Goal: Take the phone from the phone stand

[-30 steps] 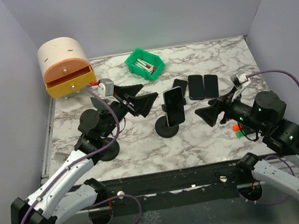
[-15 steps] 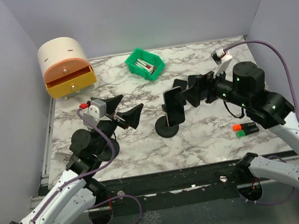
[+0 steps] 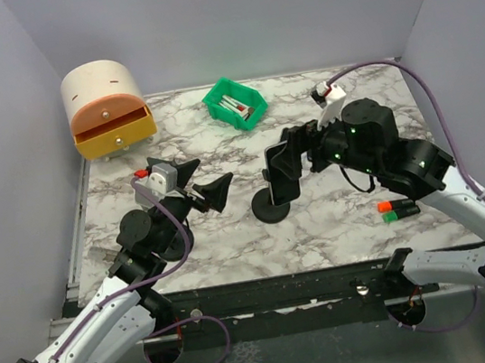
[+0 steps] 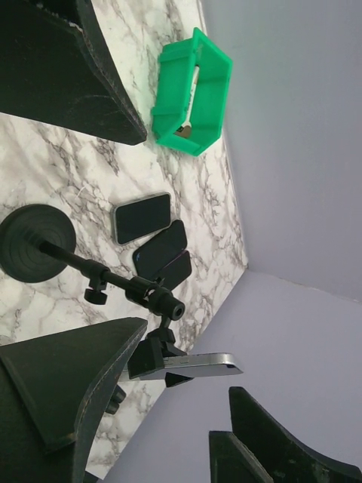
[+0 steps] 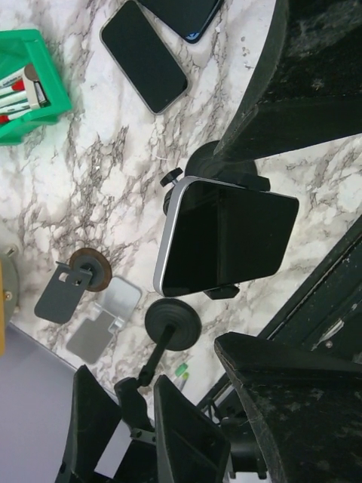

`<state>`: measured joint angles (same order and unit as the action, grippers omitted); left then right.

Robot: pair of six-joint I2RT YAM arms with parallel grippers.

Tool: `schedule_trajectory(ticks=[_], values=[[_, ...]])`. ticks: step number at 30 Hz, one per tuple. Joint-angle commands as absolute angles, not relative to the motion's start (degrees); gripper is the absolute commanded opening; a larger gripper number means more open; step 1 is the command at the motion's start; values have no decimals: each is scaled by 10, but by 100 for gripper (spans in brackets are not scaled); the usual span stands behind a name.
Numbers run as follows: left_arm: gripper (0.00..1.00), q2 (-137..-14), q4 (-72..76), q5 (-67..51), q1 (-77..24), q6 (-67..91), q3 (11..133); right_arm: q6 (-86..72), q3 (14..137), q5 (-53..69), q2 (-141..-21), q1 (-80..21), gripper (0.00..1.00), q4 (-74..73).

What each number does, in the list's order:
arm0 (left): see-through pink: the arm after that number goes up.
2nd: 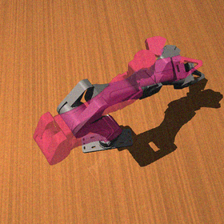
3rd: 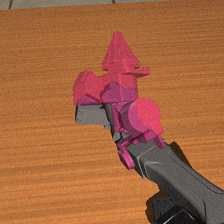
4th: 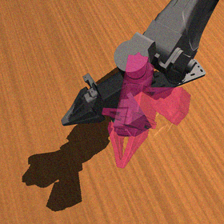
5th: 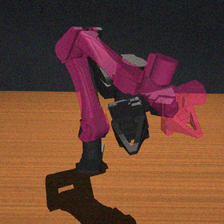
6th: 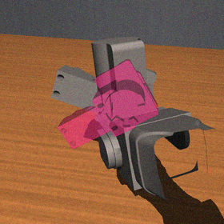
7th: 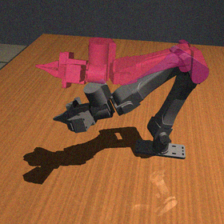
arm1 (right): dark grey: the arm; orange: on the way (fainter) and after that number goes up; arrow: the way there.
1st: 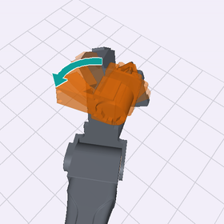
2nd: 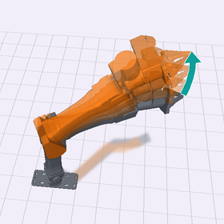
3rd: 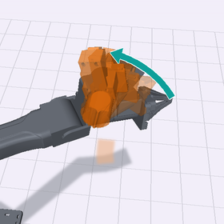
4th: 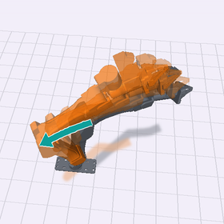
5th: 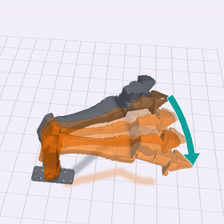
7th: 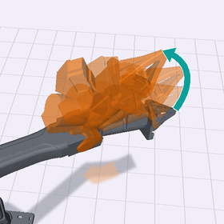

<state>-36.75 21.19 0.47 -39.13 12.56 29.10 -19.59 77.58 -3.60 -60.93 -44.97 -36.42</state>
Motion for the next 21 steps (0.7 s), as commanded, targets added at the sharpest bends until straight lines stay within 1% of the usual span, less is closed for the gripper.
schedule_trajectory(ticks=[1,6,14,21], values=[[97,-366,208,11,-392,119,291,-205,798,-107,-639,-475,100,-396],[97,-366,207,11,-391,120,290,-210,797,-132,-655,-486,100,-391],[97,-368,205,6,-391,125,292,-219,806,-126,-672,-499,100,-378],[97,-364,204,7,-391,124,292,-234,831,-186,-697,-519,100,-406]])
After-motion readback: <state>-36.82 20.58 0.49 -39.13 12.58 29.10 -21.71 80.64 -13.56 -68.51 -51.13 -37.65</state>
